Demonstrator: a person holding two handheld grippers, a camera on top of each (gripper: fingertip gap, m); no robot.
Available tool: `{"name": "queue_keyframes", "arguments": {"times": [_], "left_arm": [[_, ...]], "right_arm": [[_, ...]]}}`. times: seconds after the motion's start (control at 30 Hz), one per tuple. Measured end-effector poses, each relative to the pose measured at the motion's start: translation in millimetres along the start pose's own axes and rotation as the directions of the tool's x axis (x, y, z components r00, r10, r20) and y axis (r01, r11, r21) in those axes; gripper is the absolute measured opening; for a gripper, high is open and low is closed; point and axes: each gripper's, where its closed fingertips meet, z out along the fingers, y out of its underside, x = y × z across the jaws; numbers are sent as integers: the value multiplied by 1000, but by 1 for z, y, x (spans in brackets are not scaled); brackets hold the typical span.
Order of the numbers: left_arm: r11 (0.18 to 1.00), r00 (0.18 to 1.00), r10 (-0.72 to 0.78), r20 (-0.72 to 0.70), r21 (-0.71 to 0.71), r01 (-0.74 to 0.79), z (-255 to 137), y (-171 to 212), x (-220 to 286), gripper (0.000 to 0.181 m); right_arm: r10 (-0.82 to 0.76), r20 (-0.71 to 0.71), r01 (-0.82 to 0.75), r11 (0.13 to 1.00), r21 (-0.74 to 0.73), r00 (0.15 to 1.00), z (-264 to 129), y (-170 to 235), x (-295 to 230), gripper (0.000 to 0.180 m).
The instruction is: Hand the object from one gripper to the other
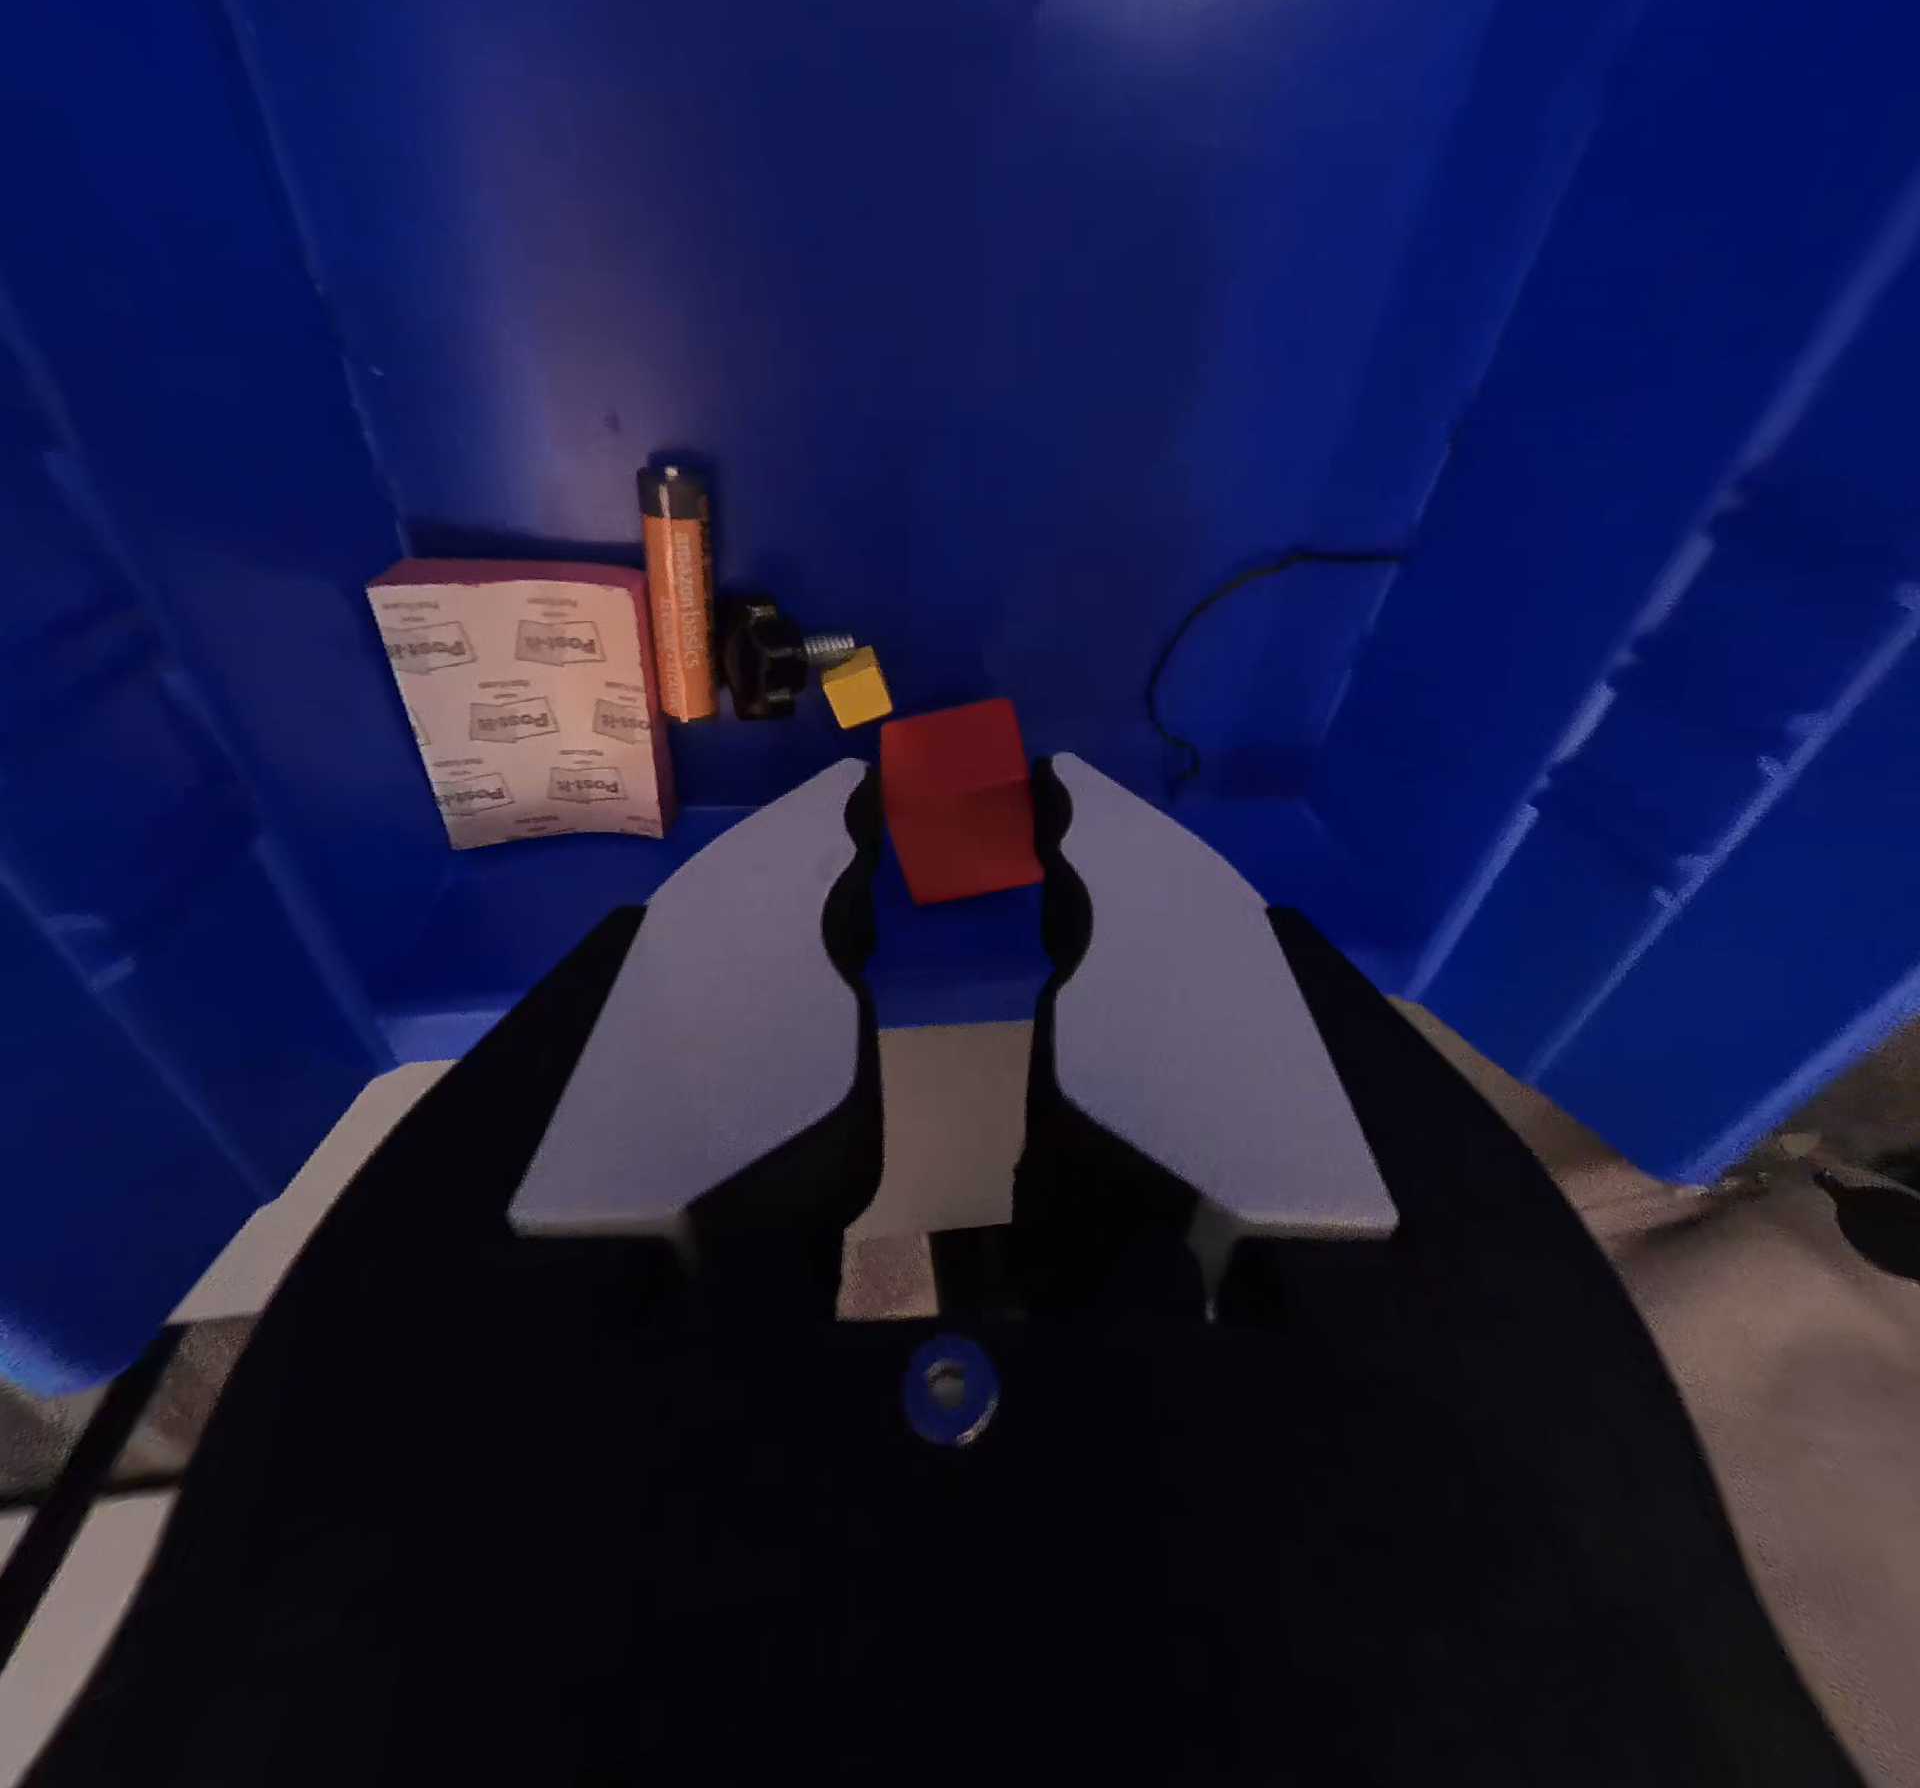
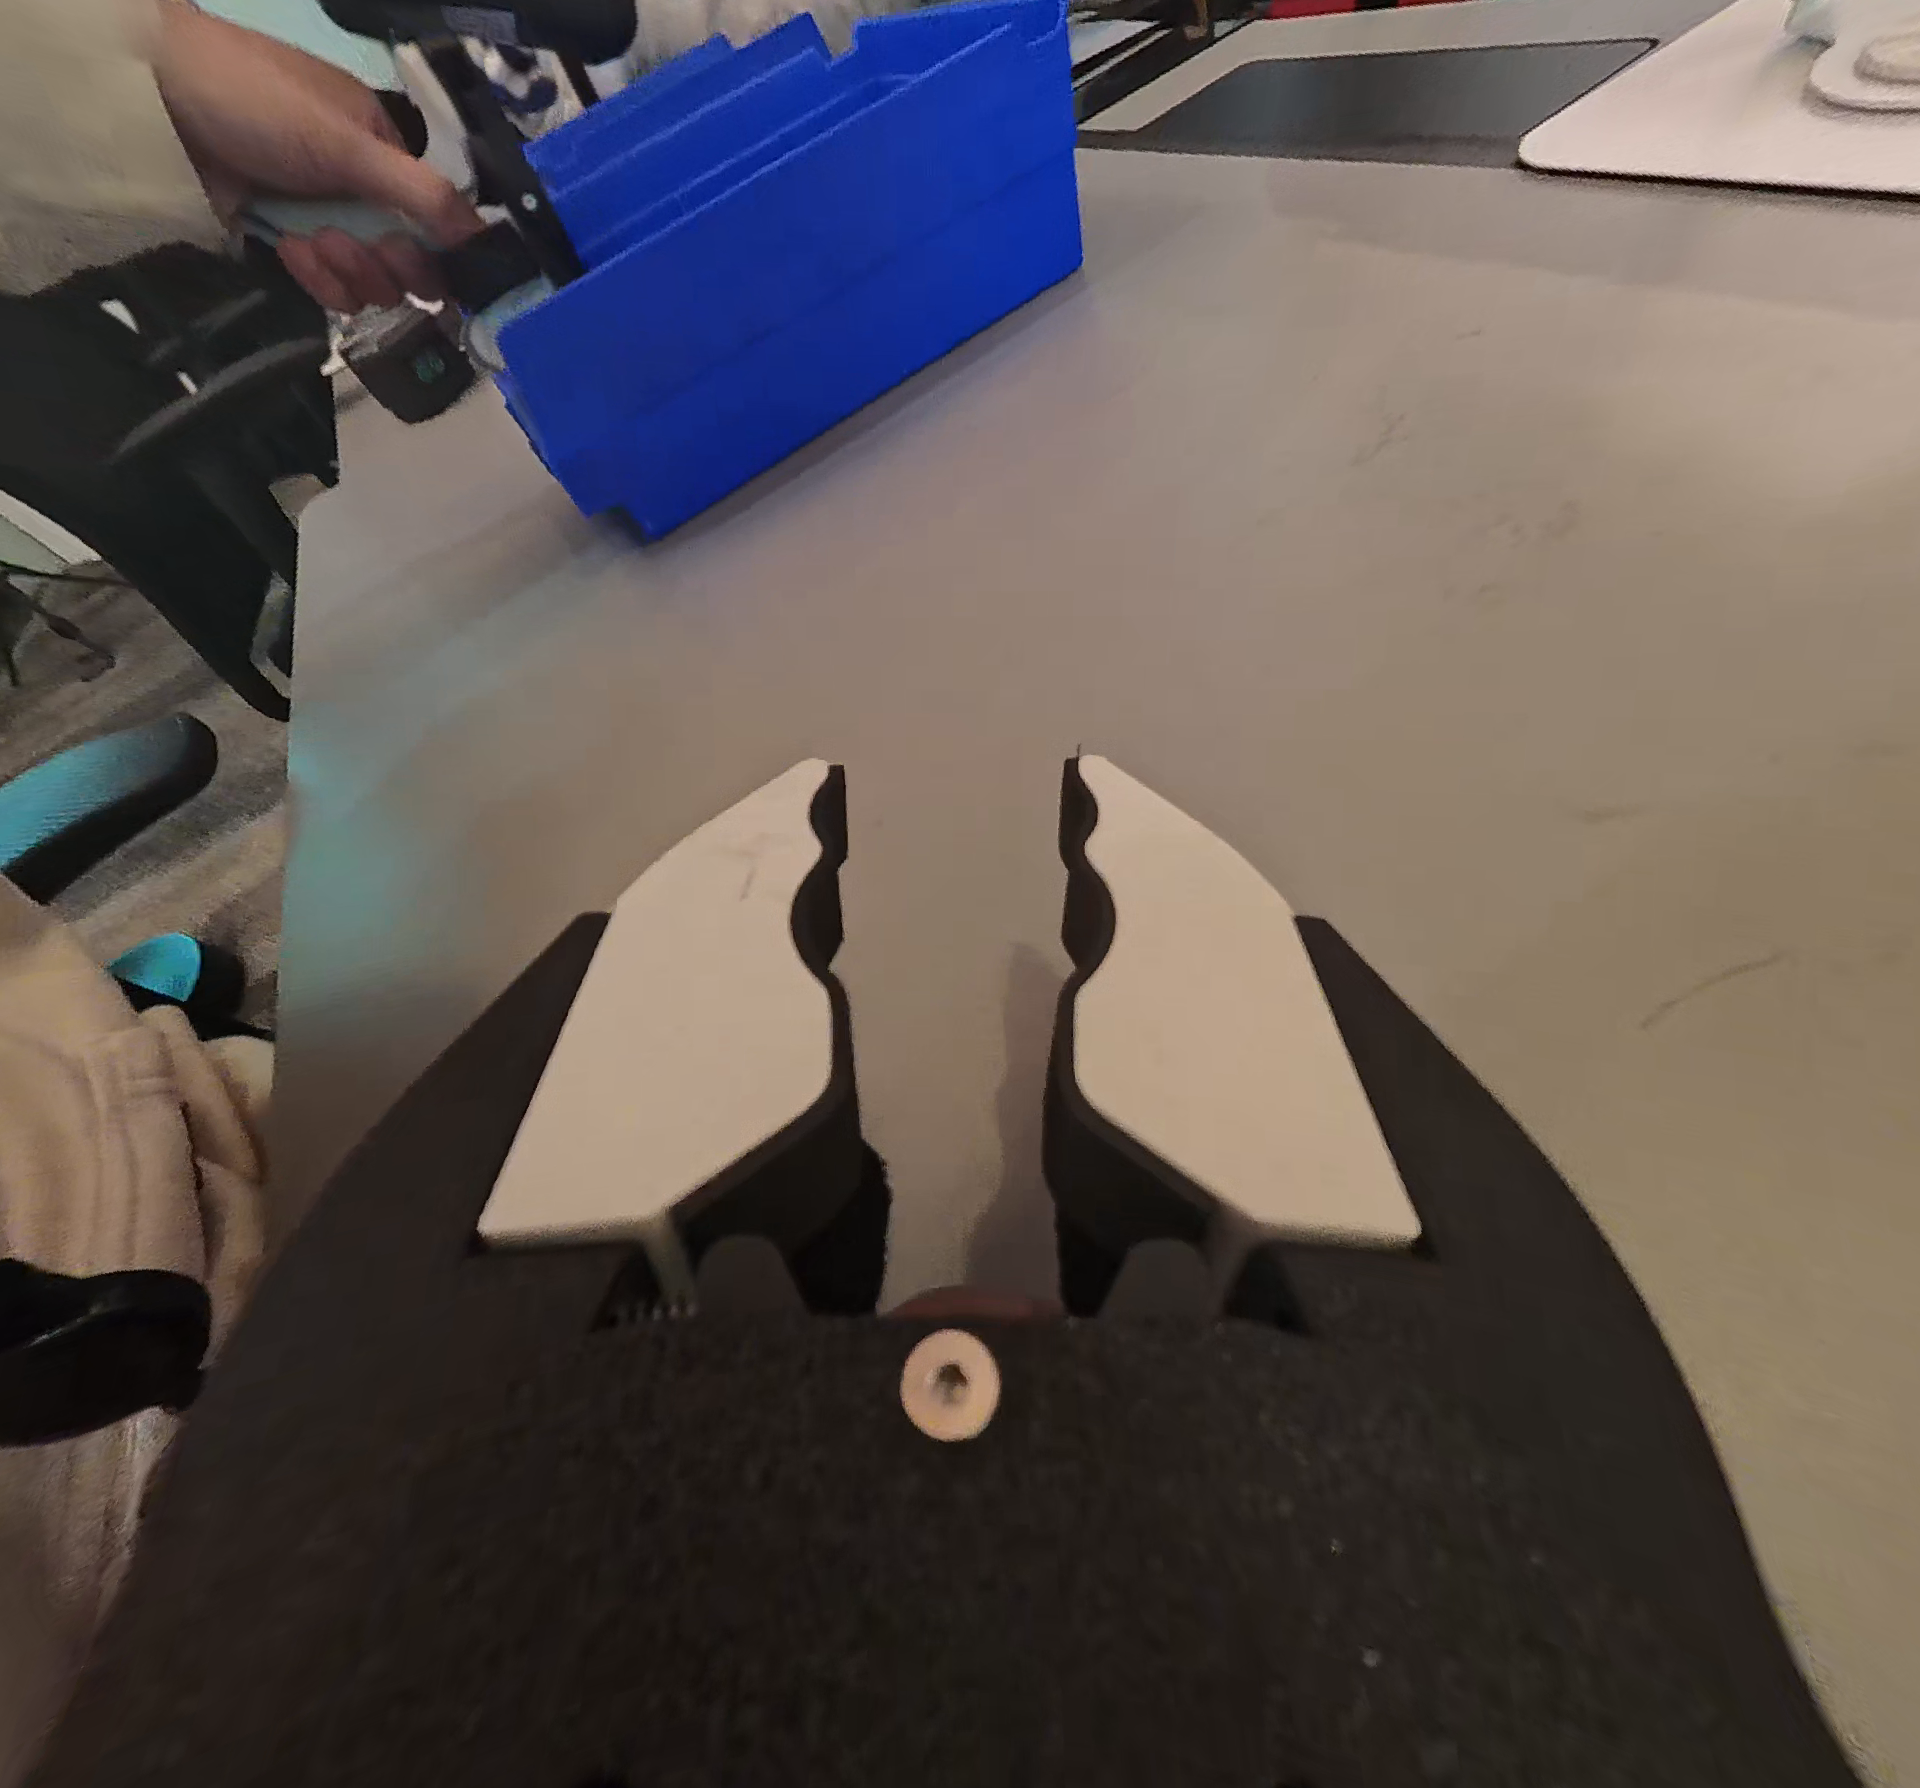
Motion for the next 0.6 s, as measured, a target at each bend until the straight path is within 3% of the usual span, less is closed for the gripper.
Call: {"name": "queue_keyframes", "arguments": {"times": [0.23, 0.37, 0.47, 0.6], "left_arm": [[959, 977, 202, -66, 217, -183, -31, -7, 11, 27], [822, 916, 397, -63, 469, -324, -66, -20, 27, 27], [606, 820, 571, 52, 647, -463, -95, -29, 53, 27], [116, 559, 733, 388, 738, -665, -129, -23, 121, 27]], "right_arm": [[19, -6, -19, 999, 32, 1000, -4, -5, 3, 38], [37, 18, -38, 997, 64, 999, -4, -10, -2, 38], [120, 78, -126, 989, 81, 990, -2, -13, -6, 38], [317, 201, -319, 947, -20, 927, 7, -13, -6, 42]]}}
